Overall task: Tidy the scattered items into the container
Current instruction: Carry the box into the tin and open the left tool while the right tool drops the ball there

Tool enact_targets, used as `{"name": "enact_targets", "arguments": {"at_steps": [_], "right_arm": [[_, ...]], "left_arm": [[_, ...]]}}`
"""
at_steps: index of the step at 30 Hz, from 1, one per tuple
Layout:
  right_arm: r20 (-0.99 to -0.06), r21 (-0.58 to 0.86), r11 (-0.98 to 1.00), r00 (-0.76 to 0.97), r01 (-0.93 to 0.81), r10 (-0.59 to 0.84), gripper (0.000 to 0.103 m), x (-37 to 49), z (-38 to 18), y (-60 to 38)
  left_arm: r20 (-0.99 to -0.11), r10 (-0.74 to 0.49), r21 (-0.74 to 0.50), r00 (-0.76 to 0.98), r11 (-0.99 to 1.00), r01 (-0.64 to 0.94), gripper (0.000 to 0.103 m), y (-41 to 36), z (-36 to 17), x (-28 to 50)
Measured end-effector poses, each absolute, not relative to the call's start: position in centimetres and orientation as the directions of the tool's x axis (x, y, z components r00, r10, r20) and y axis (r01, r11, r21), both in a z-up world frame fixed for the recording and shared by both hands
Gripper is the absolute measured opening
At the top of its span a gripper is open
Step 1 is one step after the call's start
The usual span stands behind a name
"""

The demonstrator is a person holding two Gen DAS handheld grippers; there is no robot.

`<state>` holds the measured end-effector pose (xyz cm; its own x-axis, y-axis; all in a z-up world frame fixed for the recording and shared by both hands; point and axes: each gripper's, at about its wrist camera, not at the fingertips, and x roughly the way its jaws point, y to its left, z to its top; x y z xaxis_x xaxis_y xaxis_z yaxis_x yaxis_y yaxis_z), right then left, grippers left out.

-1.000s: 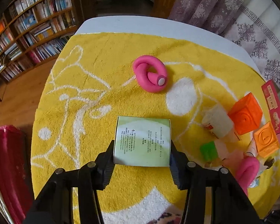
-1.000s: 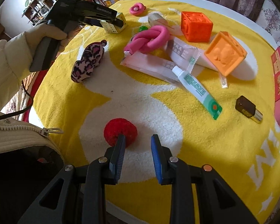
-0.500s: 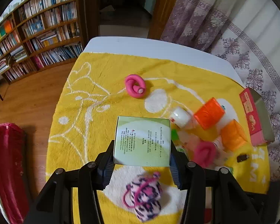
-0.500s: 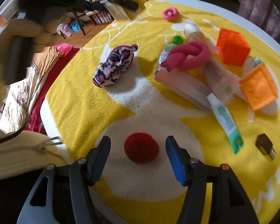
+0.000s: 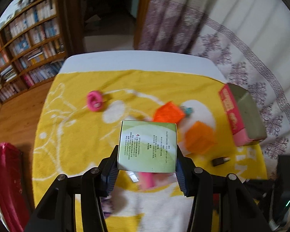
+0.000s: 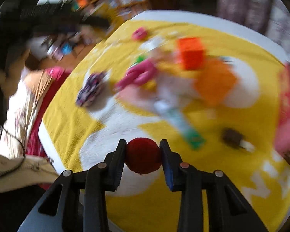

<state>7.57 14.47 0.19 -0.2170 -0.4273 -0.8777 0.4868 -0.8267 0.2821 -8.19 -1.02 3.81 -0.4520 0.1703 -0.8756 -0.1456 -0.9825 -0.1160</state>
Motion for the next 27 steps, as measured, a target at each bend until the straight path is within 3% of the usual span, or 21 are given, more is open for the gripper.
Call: {"name": "enact_targets", "arguments": {"at_steps": [5,14,25,27], "right_arm": [[-0.849,0.264,-0.912,-0.374,0.313,-0.374,0.039,6.5,3.8,23.1],[-0.791,0.165,-0.986,-0.594,0.027,-0.149,0.039,4.6,10.2,36.0],[-0.759,0.148,-0.989,-0.643,-0.02,-0.101,0.04,1.8,11.3,40.6],[-0.756,0.152,-0.988,-0.648,-0.032,-0.095,0.044,1.2,11.1,41.2]], "left_arm": [[-0.857,0.239,-0.142,-0.457,-0.961,-0.237,0.053,5.4,5.1,-8.9],[-0.809,0.367,-0.173,-0.459,-0.895,-0.411,0.053,17.5,8.0,-10.3],[-0.78,0.425,-0.142,-0.459,-0.834,-0.533,0.054,27.5,10.2,-12.7],[-0.782,0.437,-0.152,-0.444,-0.825,-0.544,0.062,28.9,10.1,-13.4]]}}
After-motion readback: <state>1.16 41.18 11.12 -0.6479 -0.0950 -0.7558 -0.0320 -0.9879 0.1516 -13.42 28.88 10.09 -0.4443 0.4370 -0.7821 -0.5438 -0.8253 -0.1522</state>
